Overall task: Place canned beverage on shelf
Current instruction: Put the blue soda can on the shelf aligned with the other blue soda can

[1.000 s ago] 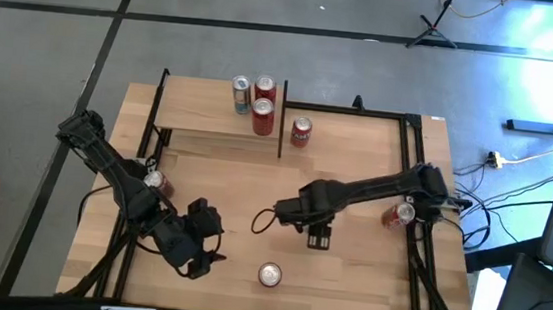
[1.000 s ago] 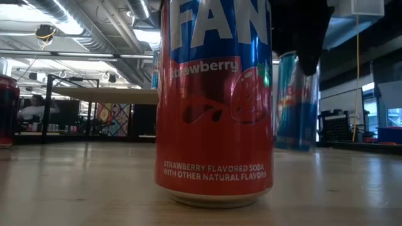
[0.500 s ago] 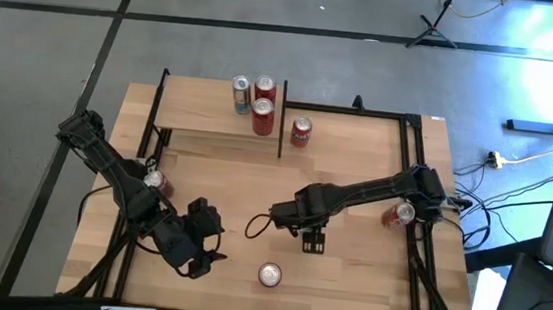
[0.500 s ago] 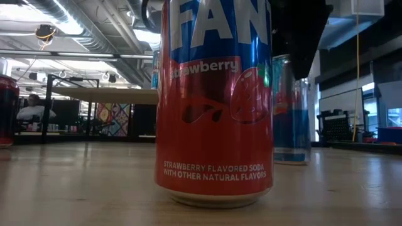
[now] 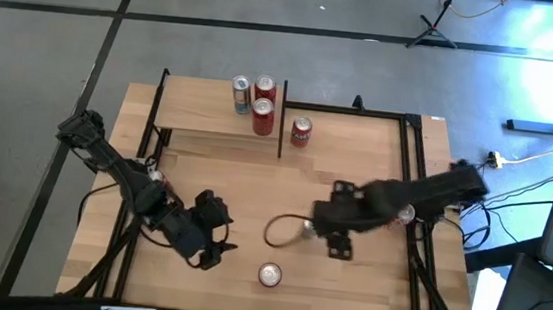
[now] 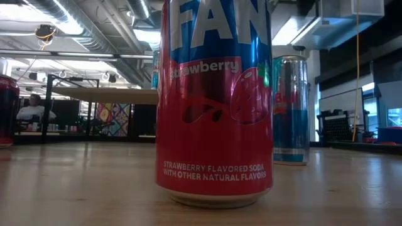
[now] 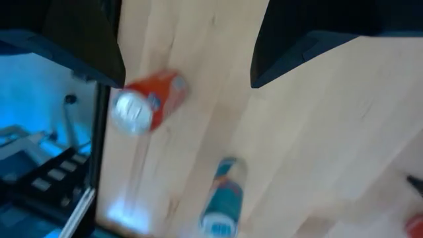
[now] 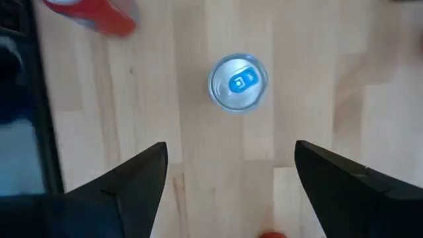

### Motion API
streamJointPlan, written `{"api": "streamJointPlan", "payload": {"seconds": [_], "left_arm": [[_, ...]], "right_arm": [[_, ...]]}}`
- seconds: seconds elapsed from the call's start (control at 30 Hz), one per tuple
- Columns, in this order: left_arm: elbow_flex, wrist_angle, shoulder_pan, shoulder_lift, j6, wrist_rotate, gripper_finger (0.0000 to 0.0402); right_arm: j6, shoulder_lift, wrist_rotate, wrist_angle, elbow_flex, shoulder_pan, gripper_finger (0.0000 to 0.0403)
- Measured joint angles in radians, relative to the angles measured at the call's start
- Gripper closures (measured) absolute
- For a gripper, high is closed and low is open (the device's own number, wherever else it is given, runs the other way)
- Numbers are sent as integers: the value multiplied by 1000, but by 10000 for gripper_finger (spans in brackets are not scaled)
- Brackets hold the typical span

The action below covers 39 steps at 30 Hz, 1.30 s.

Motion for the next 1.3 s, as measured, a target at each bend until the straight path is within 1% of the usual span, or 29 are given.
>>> {"api": "streamJointPlan", "payload": {"seconds": [0.13, 0.23, 0.3, 0.43, 0.53, 0.67, 0.83, 0.93, 1.3], "left_arm": [[0, 142, 76, 0, 116, 38, 88], [0, 263, 143, 13, 221, 77, 88], [0, 330, 180, 32, 291, 81, 88], [0, 496, 248, 95, 412, 94, 88], [0, 589, 290, 155, 462, 96, 88], [0, 696, 333, 228, 496, 102, 88], [0, 799, 369, 317, 497, 148, 88], [0, 831, 381, 361, 497, 173, 88], [0, 881, 394, 455, 492, 171, 88]], "right_arm": [[95, -133, 125, 4, -31, 105, 84], [204, -234, 245, 6, -94, 206, 84], [279, -294, 303, 8, -151, 272, 84], [412, -396, 375, 12, -273, 390, 84], [492, -455, 429, 29, -364, 459, 84], [565, -506, 455, 46, -458, 515, 84], [633, -531, 467, 51, -529, 548, 84], [637, -531, 465, 52, -553, 546, 84], [654, -531, 465, 50, -579, 546, 84]]}}
